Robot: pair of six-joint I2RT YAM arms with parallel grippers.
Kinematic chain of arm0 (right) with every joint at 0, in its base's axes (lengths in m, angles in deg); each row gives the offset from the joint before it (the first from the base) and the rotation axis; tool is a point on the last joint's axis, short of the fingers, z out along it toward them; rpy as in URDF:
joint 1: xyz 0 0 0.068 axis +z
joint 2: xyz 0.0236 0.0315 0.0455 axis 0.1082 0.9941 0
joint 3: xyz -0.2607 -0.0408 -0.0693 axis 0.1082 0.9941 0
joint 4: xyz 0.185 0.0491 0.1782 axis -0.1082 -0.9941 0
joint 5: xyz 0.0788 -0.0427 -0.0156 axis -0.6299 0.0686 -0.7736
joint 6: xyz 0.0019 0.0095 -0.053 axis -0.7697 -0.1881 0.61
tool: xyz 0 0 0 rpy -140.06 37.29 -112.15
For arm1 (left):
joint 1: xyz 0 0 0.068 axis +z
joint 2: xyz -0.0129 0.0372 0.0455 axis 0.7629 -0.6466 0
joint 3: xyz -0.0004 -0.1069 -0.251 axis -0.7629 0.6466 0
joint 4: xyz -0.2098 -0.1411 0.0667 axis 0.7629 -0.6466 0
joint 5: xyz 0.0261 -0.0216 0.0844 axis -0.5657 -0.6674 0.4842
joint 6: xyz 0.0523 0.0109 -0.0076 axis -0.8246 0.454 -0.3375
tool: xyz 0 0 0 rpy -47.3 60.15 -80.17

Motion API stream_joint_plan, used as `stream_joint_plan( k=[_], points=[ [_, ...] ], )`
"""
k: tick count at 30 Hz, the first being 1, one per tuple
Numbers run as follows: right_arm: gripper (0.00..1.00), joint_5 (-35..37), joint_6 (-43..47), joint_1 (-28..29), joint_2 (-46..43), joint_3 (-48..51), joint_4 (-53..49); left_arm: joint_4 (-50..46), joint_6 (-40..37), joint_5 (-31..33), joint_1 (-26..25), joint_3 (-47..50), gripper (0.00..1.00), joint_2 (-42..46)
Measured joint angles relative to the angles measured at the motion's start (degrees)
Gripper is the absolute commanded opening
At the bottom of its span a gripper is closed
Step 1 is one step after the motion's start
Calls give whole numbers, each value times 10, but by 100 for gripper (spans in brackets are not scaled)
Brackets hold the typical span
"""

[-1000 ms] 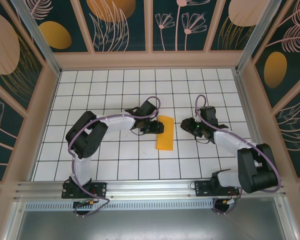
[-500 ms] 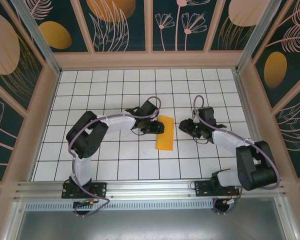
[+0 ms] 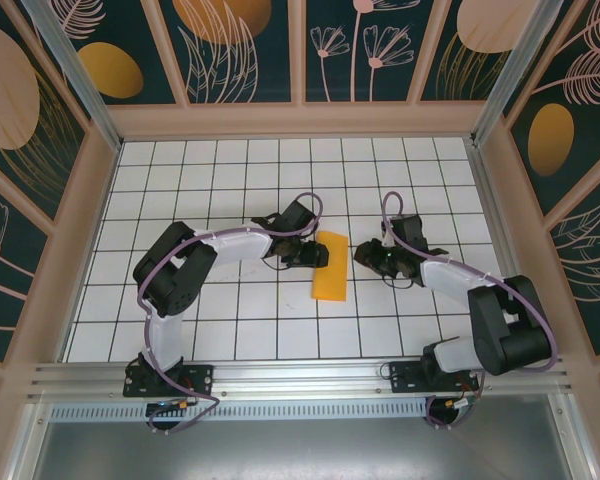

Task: Fold a paper plane with a square sheet of paper (fold left side to right side)
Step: First fold in half a square sheet of paper at the center of the table, then hold the square sheet of paper at the center of the table.

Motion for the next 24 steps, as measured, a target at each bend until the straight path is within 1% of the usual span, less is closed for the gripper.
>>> stream_joint_plan(
  k=[10,19,24],
  points=[
    [28,-4,-3,4,13,0,1,0,0,0,0,0,55,0],
    [14,-12,-19,21,32,-5,23,0,0,4,-2,0,55,0],
    [12,-18,-24,37,55,-15,32,0,0,4,-2,0,56,0]
  ],
)
